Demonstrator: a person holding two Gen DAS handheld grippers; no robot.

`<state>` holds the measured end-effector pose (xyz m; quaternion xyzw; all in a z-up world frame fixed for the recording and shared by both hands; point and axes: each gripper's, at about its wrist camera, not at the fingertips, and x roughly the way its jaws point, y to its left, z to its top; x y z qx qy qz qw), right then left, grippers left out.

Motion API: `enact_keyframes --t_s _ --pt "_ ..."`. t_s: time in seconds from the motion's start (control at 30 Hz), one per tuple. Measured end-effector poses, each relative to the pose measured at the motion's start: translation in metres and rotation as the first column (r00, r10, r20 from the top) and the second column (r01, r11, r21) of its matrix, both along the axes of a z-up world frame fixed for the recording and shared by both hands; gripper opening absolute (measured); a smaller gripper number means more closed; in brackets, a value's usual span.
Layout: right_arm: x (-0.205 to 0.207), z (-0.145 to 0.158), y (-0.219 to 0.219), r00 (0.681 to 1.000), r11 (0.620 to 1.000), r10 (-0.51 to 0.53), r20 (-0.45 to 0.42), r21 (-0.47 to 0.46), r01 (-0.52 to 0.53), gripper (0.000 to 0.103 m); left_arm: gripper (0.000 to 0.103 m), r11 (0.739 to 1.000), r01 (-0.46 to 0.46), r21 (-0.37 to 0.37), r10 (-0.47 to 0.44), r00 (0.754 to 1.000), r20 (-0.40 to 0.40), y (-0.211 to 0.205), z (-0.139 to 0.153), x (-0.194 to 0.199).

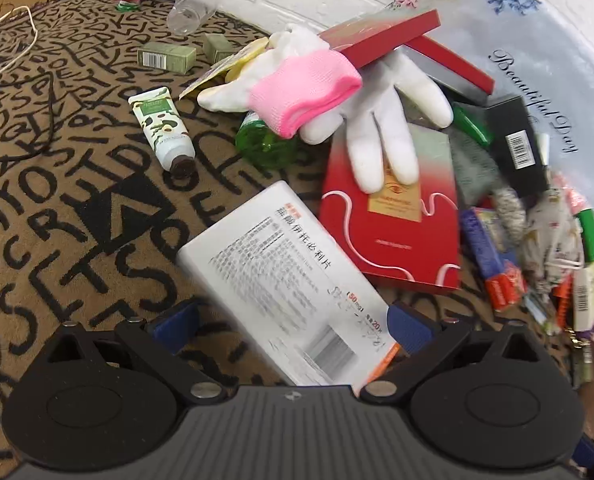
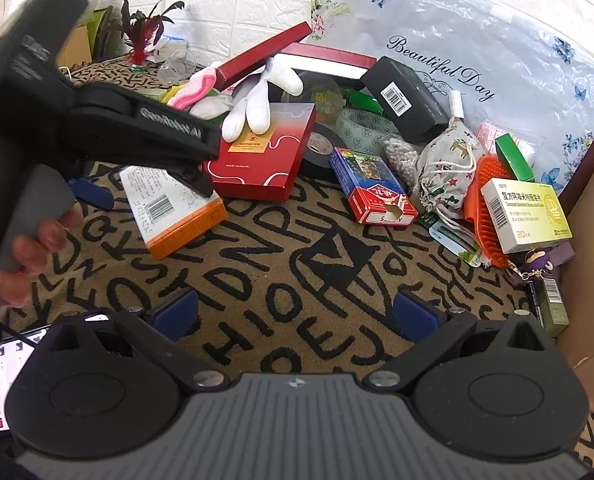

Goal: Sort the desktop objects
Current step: 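Grasp the white medicine box with the left gripper while the right gripper grasps the red gift box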

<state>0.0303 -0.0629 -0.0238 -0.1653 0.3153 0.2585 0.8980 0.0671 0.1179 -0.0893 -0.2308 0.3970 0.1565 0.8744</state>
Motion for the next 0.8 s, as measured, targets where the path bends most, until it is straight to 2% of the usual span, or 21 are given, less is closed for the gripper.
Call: enact_keyframes --t_s 0.23,0.43,0.6,0.67,0.8 --pt "0.013 0.004 0.006 1.0 1.0 0.009 0.017 -0.019 -0.009 0.101 0.099 0.994 0.058 0.093 -0.062 0.997 0.042 0.012 -0.004 -0.002" --pt "0.028 0.01 0.026 0.995 0.997 0.081 0.063 -0.026 -0.079 0.101 0.098 0.994 -0.005 0.111 -0.001 0.998 0.056 0.046 -0.003 -0.013" --pt "0.051 0.003 0.052 0.986 0.987 0.162 0.049 -0.007 -0.162 0.101 0.096 0.995 0.023 0.097 -0.027 0.999 0.039 0.055 -0.001 -0.009" --pt "0.06 0.0 0.058 0.984 0.986 0.167 0.062 -0.007 -0.167 0.1 0.096 0.997 0.034 0.066 -0.037 0.999 0.04 0.056 0.0 -0.013" --pt "0.084 0.001 0.063 0.987 0.984 0.158 0.032 0.076 -0.16 0.1 0.098 0.998 0.04 0.042 -0.043 0.997 0.063 0.055 -0.004 -0.02"
